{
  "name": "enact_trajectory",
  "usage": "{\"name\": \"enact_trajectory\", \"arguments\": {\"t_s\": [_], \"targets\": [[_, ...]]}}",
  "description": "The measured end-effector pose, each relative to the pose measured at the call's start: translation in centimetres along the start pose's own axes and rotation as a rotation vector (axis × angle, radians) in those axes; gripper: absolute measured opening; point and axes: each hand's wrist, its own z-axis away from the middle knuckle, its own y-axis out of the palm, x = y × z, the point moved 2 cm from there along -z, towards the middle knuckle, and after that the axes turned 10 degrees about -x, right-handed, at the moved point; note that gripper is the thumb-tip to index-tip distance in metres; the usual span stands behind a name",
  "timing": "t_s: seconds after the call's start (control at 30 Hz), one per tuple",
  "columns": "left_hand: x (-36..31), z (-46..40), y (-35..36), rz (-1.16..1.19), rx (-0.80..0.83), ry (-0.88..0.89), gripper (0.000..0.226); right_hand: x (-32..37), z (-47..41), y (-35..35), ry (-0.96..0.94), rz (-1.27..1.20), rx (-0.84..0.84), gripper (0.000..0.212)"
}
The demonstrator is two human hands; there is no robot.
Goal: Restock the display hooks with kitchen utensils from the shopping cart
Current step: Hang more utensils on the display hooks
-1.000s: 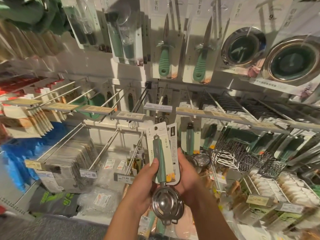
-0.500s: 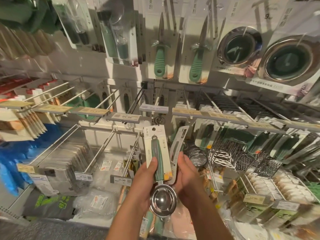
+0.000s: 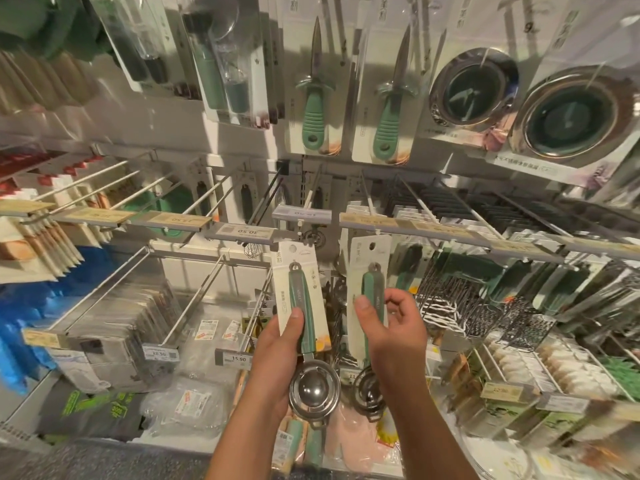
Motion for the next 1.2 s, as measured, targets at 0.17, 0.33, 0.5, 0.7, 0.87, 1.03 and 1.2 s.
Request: {"name": "enact_trajectory", "arguments": {"t_s": [0.17, 0.33, 0.5, 0.7, 0.87, 1.03, 1.2], "targets": [[0.1, 0.0, 0.2, -0.007, -0.002, 0.020, 0.022, 0.1, -0.5, 0.2, -0.008, 0.130, -0.120, 0.038], [0.0, -0.3, 0.1, -0.016, -0.018, 0.050, 0.026, 0.5, -1.8, 0.4, 0.048, 0.207, -0.148, 0.037], [0.4, -0.5, -0.1, -0.033, -0.026, 0.071, 0.029, 1.6, -2.5, 0.8, 0.009, 0.372, -0.072, 0.041], [0.7, -0.7, -0.1, -0.038, -0.038, 0.064, 0.024, 1.4, -2.1, 0.9, -0.062, 0.517, -0.073, 0.043], [0.8, -0.7, 0.0, -0.035, -0.046, 0.070, 0.025, 1.7, -2.8, 1.0, -0.025, 0.515, -0.073, 0.045], [1.0, -0.5, 0.0, -0.037, -0.036, 0.075, 0.029, 2.1, -5.4, 2.1, -0.008, 0.551, 0.013, 0.047], [0.7, -0.4, -0.1, -0.029, -0.028, 0.085, 0.028, 0.9, -5.0, 1.6, 0.075, 0.629, 0.225, 0.086]]}}
